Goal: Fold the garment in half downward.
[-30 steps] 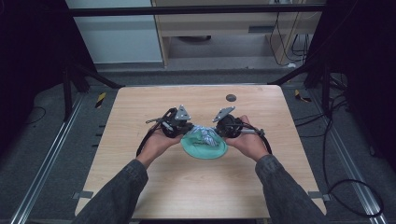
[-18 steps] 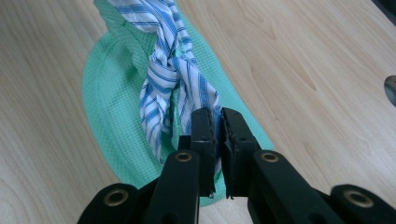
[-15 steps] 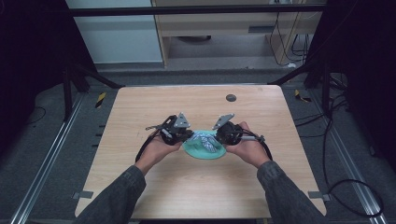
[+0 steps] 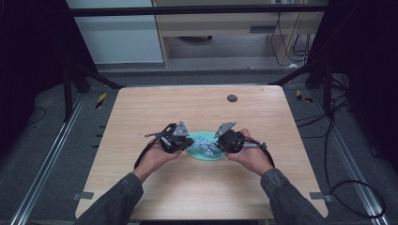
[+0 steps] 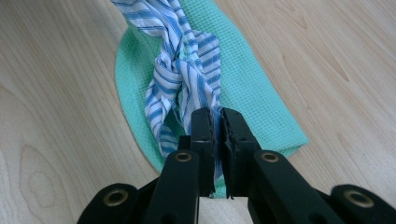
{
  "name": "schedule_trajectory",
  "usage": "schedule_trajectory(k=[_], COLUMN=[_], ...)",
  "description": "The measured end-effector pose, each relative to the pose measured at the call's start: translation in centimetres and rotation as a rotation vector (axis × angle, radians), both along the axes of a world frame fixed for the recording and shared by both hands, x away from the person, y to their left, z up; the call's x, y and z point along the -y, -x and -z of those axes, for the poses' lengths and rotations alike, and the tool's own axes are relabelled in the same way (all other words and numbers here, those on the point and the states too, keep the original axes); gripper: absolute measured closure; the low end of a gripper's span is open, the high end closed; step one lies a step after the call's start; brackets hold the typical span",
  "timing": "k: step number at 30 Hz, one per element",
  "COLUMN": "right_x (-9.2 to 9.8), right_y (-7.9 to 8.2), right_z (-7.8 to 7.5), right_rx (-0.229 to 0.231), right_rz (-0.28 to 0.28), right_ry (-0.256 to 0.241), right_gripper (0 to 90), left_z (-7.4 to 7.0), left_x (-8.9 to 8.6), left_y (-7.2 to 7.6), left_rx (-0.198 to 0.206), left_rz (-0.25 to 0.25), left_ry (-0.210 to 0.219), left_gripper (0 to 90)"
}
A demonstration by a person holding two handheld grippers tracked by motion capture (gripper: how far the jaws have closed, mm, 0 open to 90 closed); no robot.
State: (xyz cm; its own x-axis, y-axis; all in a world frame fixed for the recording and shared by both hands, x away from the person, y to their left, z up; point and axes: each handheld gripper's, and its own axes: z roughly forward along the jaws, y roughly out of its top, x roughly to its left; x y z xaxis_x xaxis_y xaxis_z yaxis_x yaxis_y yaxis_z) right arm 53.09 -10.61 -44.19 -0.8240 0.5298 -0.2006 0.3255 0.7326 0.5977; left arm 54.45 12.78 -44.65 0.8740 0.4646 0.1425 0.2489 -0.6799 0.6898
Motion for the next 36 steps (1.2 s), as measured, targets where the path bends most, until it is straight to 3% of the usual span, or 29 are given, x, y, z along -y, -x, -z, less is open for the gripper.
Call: schedule_trajectory(k=[16,19,22,26,30,36], right_x=[0.0,0.0,-0.1,0.0,0.1,0.4], right_y=[1.1,1.2,1.3,1.4,1.6,1.9], right_z=[0.6,0.6,0.6,0.6,0.8,1.1], right_rx=[-0.018,-0.017,-0.019,-0.026,-0.027,-0.038], right_rz=[-0.021,-0.025,-0.021,-0.018,-0.012,-0.001], right_ry=[-0.003,0.002,-0.004,-0.005,-0.009,-0.009], right_gripper=[81.1,80.2,78.3,75.6,69.5,67.9], left_z=[0.7,0.9,1.0,1.3,1.5,1.6], left_x=[-0.5,-0.7,-0.8,-0.7,-0.4,-0.2], left_y=[1.4,1.5,1.4,1.1,1.4,1.9], left_rx=[-0.002,0.009,0.020,-0.013,-0.012,0.006], left_rz=[0.014,-0.004,-0.036,-0.036,-0.016,0.006], left_ry=[-0.006,-0.010,-0.007,0.009,0.002,-0.002], left_gripper=[80.2,74.0,60.7,51.7,57.0,69.1])
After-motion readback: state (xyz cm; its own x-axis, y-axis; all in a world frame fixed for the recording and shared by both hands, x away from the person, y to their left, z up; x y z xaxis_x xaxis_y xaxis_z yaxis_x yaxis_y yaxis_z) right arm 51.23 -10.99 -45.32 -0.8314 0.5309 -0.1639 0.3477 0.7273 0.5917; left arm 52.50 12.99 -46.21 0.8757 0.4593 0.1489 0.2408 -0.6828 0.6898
